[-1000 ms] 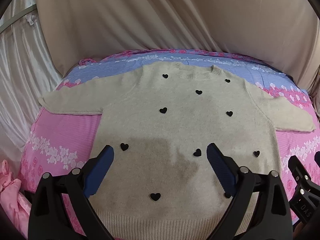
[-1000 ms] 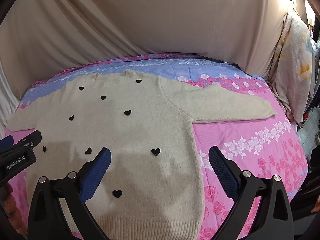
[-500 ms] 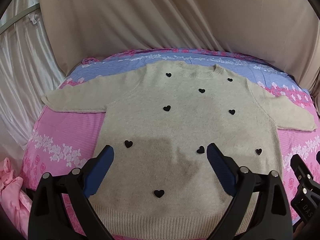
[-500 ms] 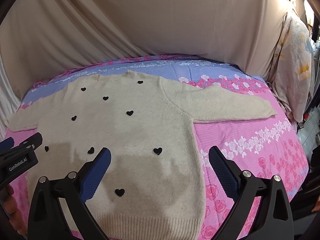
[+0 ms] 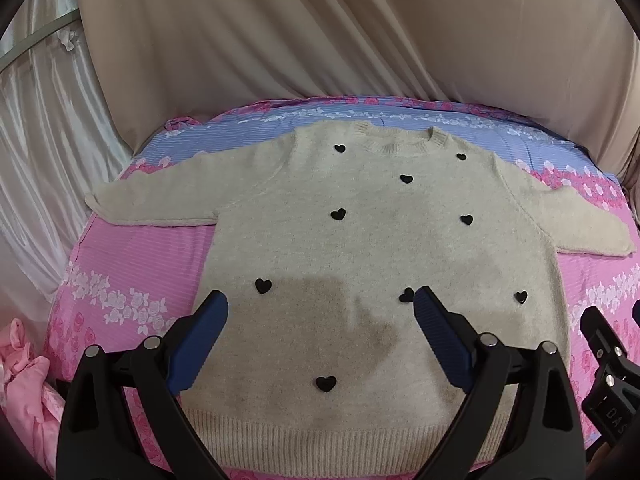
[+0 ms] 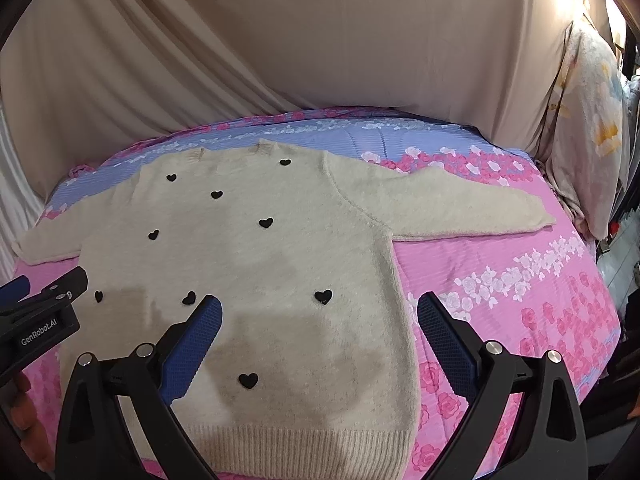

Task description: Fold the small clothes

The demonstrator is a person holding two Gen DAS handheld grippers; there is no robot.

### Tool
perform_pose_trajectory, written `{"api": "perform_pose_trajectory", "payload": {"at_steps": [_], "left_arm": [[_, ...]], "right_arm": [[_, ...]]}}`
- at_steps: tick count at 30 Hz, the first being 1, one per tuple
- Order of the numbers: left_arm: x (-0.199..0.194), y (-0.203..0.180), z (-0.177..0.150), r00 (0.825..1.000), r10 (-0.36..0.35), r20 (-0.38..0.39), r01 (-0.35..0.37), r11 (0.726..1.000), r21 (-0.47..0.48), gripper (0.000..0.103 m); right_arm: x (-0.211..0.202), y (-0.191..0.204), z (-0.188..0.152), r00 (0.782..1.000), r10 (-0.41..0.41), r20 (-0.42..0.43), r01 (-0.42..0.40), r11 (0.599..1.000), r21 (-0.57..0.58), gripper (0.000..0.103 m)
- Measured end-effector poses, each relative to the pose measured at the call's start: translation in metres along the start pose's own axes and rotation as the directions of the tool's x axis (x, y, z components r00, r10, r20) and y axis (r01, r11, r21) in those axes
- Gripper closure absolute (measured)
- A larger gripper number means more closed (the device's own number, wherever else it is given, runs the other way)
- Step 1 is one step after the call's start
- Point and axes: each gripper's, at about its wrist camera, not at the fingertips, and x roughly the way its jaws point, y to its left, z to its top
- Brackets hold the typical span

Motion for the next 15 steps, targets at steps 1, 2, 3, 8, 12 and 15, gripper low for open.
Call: {"api": "perform_pose_trajectory", "payload": {"at_steps": [1, 2, 3, 8, 12, 15], "left_arm": [[0.0001, 0.0012, -0.0001, 1.000, 0.003, 0.000, -0.003, 1.000, 0.000, 0.011], [0.0000, 0.0008, -0.0003, 1.000, 0.006, 0.001, -0.006, 1.000, 0.000, 0.011], [0.0002, 0.0020, -0.0012, 1.000, 0.006, 0.001, -0.006, 1.000, 0.001, 0.011], [0.0004, 0.0079, -0.0026, 1.000, 0.007, 0.005, -0.007, 1.000, 0.008, 0.011], [0.0008, 0.0093, -0.0022, 1.000, -0.001, 0.005, 0.001, 1.000, 0.008, 0.011], [0.0005, 0.0092, -0.0027, 1.000, -0.006, 0.005, 0.006, 1.000, 0.010, 0.011]], "right_arm": [[0.0000, 0.0012, -0.0005, 1.000, 0.001, 0.000, -0.001, 1.000, 0.001, 0.007], [0.0000, 0.0025, -0.0008, 1.000, 0.003, 0.000, -0.003, 1.000, 0.001, 0.007], [0.0002, 0.0027, -0.0020, 1.000, 0.004, 0.001, -0.004, 1.000, 0.001, 0.007], [-0.0018, 0.0058, -0.0049, 1.000, 0.006, 0.008, -0.006, 1.000, 0.003, 0.007], [-0.0037, 0.0051, -0.0066, 1.000, -0.001, 0.014, 0.001, 1.000, 0.003, 0.007], [-0.0033, 0.0028, -0.0060, 1.000, -0.006, 0.013, 0.006, 1.000, 0.008, 0.007]]}}
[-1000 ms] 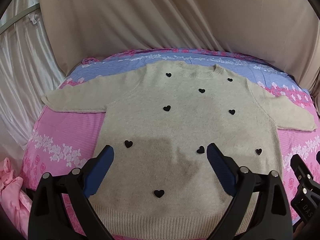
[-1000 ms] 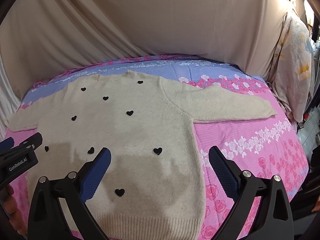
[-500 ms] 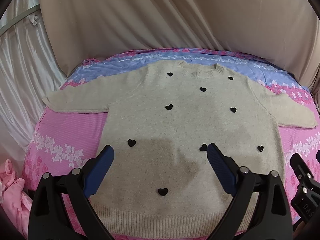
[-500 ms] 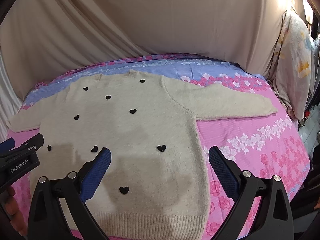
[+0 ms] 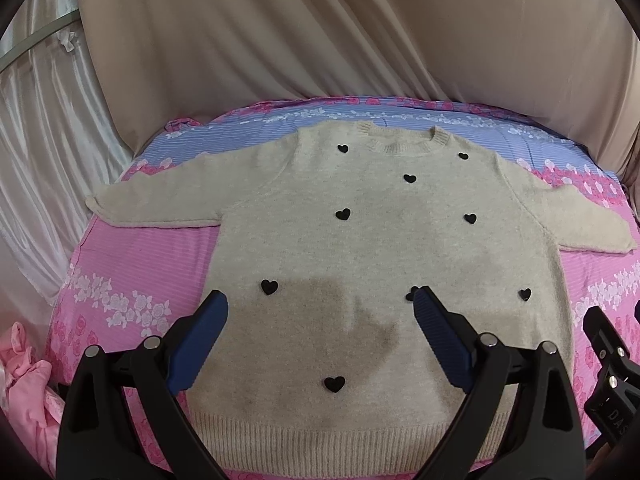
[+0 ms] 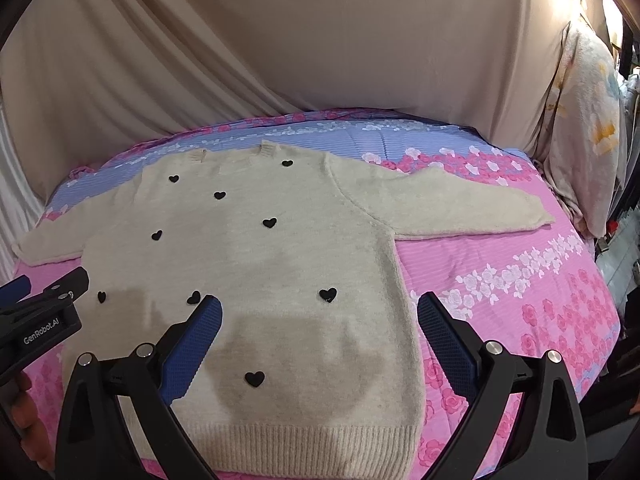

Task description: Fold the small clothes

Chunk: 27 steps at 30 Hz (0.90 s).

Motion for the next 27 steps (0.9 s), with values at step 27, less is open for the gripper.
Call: {"api": "perform_pose_trajectory", "payload": {"at_steps": [27], "left_arm": [[0.0015, -0.0074, -0.0027, 1.000, 0.002, -0.008, -0.002, 1.000, 0.011, 0.011]], "right_arm": [[0.0021, -0.0031, -0.0043, 1.000, 0.002, -0.002, -0.002, 1.000, 0.001, 0.007]]}}
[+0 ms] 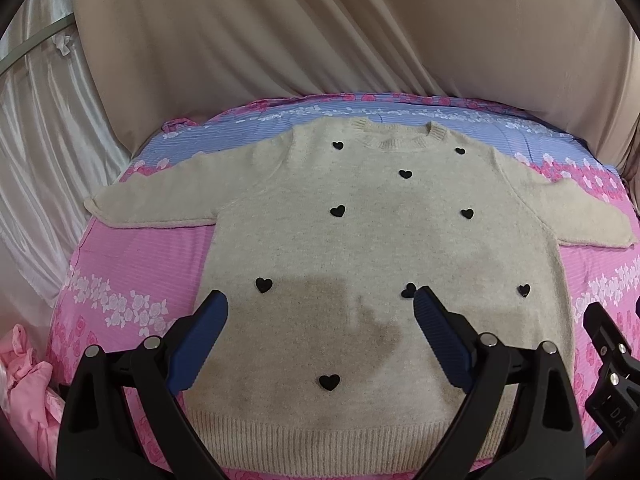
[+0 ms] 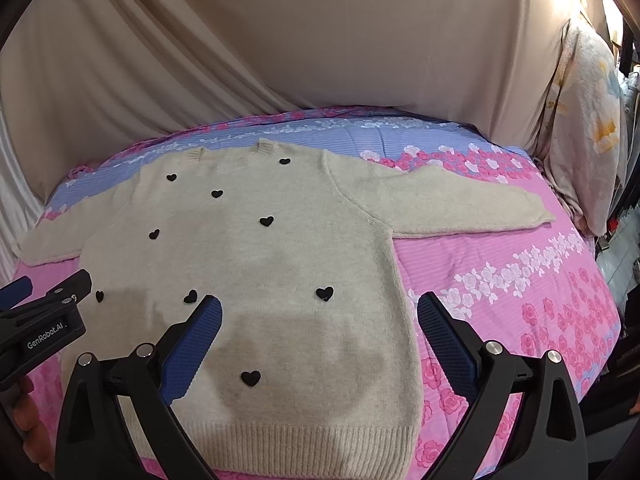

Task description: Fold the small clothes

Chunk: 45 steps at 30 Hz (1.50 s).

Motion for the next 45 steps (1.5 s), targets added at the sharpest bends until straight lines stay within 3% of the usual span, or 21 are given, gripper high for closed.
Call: {"api": "perform_pose_trajectory", "payload": {"at_steps": [9, 13, 19, 24, 27, 29, 33, 37, 38, 39, 40, 43, 45], "left_arm": [[0.005, -0.003, 0.000, 1.000, 0.001, -0.018, -0.001, 1.000, 0.001, 0.011], [0.009, -0.002, -0.002, 0.999, -0.011, -0.038, 0.011, 1.000, -0.013, 0.011], [0.016, 0.001, -0.004, 0.996, -0.023, -0.083, 0.017, 0.997, -0.076, 0.010], [0.017, -0.005, -0.001, 0.994, 0.016, -0.106, -0.028, 0.993, -0.115, 0.010], [0.020, -0.013, 0.003, 0.990, 0.024, -0.138, -0.044, 0.988, -0.151, 0.010], [0.021, -0.019, 0.008, 0.989, 0.034, -0.146, -0.058, 0.984, -0.167, 0.010], [0.024, -0.035, 0.018, 0.984, 0.071, -0.162, -0.099, 0.980, -0.171, 0.010], [0.032, -0.044, 0.027, 0.978, 0.102, -0.182, -0.131, 0.980, -0.151, 0.010], [0.034, -0.045, 0.029, 0.977, 0.105, -0.187, -0.134, 0.980, -0.147, 0.010], [0.038, -0.046, 0.031, 0.975, 0.111, -0.194, -0.140, 0.980, -0.143, 0.010], [0.040, -0.046, 0.032, 0.973, 0.112, -0.201, -0.142, 0.980, -0.140, 0.010], [0.047, -0.045, 0.032, 0.970, 0.106, -0.217, -0.138, 0.981, -0.135, 0.010], [0.050, -0.045, 0.033, 0.971, 0.095, -0.219, -0.127, 0.983, -0.136, 0.010]], "right_arm": [[0.004, -0.006, -0.002, 1.000, 0.000, -0.020, 0.000, 1.000, -0.002, 0.008], [0.023, -0.033, 0.006, 0.999, -0.017, -0.046, 0.019, 0.998, 0.053, 0.008], [0.072, -0.152, 0.038, 0.987, -0.155, -0.042, 0.160, 0.972, 0.173, 0.013], [0.125, -0.289, 0.068, 0.986, -0.163, -0.029, 0.162, 0.917, 0.366, 0.015], [0.165, -0.364, 0.079, 0.972, -0.218, -0.090, 0.235, 0.863, 0.448, 0.015], [0.197, -0.409, 0.082, 0.966, -0.200, -0.161, 0.255, 0.825, 0.504, 0.018], [0.242, -0.458, 0.082, 0.947, -0.209, -0.245, 0.313, 0.779, 0.544, 0.022], [0.274, -0.481, 0.079, 0.952, -0.176, -0.250, 0.295, 0.743, 0.601, 0.039], [0.276, -0.481, 0.081, 0.954, -0.198, -0.227, 0.297, 0.748, 0.593, 0.058], [0.276, -0.478, 0.083, 0.962, -0.180, -0.206, 0.269, 0.763, 0.589, 0.073], [0.277, -0.476, 0.086, 0.972, -0.147, -0.183, 0.228, 0.774, 0.591, 0.096], [0.262, -0.461, 0.098, 0.988, -0.116, -0.098, 0.152, 0.777, 0.611, 0.096], [0.238, -0.439, 0.116, 0.997, -0.081, -0.014, 0.074, 0.804, 0.590, 0.096]]}}
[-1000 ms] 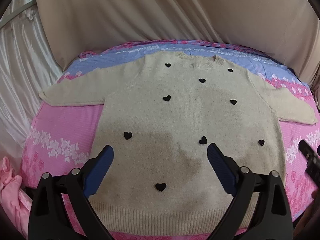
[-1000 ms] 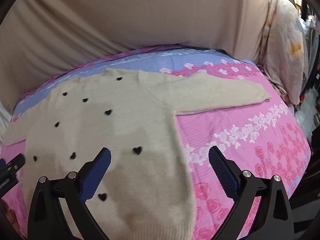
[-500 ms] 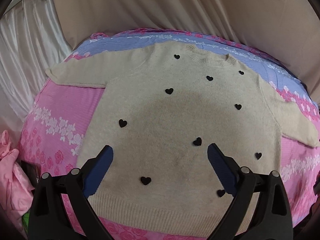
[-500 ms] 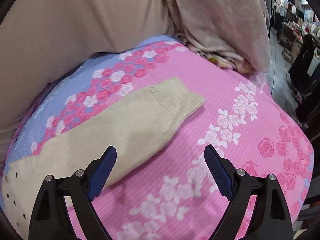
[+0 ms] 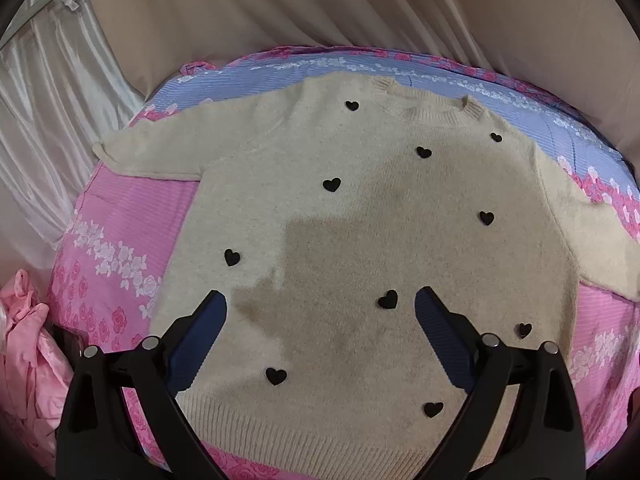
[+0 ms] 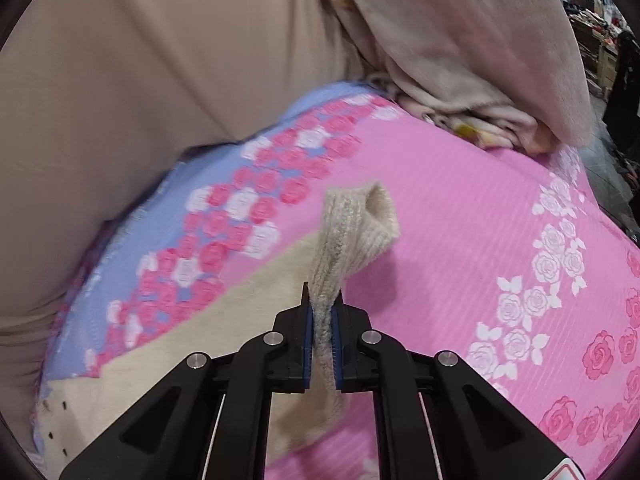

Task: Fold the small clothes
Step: 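Grasp the sweater sleeve cuff with the right gripper, then fold the sleeve across the sweater body with the right gripper and release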

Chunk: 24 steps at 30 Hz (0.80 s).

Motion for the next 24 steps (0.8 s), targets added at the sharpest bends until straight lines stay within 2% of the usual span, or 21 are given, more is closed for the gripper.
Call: {"api": "perform_pose_trajectory", "payload": {"at_steps": [3, 5, 9, 11, 13, 16, 18, 20, 21, 22, 24], "left_arm": [[0.003, 0.002, 0.002, 1.000, -0.027, -0.002, 0.027, 1.000, -0.002, 0.010], [0.004, 0.006, 0.002, 0.999, -0.054, -0.001, 0.054, 0.999, -0.011, 0.010], [0.004, 0.016, 0.001, 0.995, -0.104, 0.015, 0.104, 0.994, -0.029, 0.010], [0.003, 0.024, 0.000, 0.993, -0.120, 0.024, 0.120, 0.992, -0.042, 0.010], [0.002, 0.035, -0.002, 0.991, -0.132, 0.035, 0.133, 0.989, -0.059, 0.010], [0.003, 0.056, -0.005, 0.990, -0.132, 0.052, 0.136, 0.987, -0.080, 0.010], [0.004, 0.071, -0.007, 0.991, -0.120, 0.061, 0.126, 0.988, -0.095, 0.010], [0.005, 0.087, -0.010, 0.992, -0.108, 0.069, 0.115, 0.987, -0.110, 0.010], [0.006, 0.094, -0.011, 0.992, -0.107, 0.072, 0.115, 0.986, -0.117, 0.010], [0.008, 0.104, -0.012, 0.991, -0.110, 0.073, 0.119, 0.985, -0.128, 0.010], [0.011, 0.121, -0.013, 0.991, -0.116, 0.072, 0.126, 0.980, -0.153, 0.010]], "right_arm": [[-0.044, 0.057, 0.001, 0.985, 0.172, 0.034, -0.170, 0.984, -0.062, 0.096], [-0.073, 0.109, -0.007, 0.955, 0.297, 0.020, -0.292, 0.948, -0.126, 0.096], [-0.115, 0.221, -0.047, 0.870, 0.487, -0.079, -0.490, 0.834, -0.254, 0.096], [-0.128, 0.277, -0.079, 0.825, 0.543, -0.155, -0.563, 0.769, -0.304, 0.096], [-0.135, 0.331, -0.115, 0.788, 0.567, -0.242, -0.616, 0.705, -0.352, 0.096], [-0.139, 0.394, -0.167, 0.753, 0.560, -0.344, -0.657, 0.629, -0.414, 0.096], [-0.136, 0.432, -0.208, 0.764, 0.514, -0.389, -0.644, 0.593, -0.483, 0.095], [-0.125, 0.462, -0.250, 0.788, 0.439, -0.432, -0.616, 0.558, -0.556, 0.087], [-0.119, 0.471, -0.270, 0.795, 0.404, -0.452, -0.606, 0.540, -0.583, 0.084], [-0.114, 0.479, -0.291, 0.799, 0.369, -0.475, -0.601, 0.521, -0.606, 0.073], [-0.112, 0.480, -0.315, 0.814, 0.322, -0.483, -0.580, 0.503, -0.641, 0.069]]}}
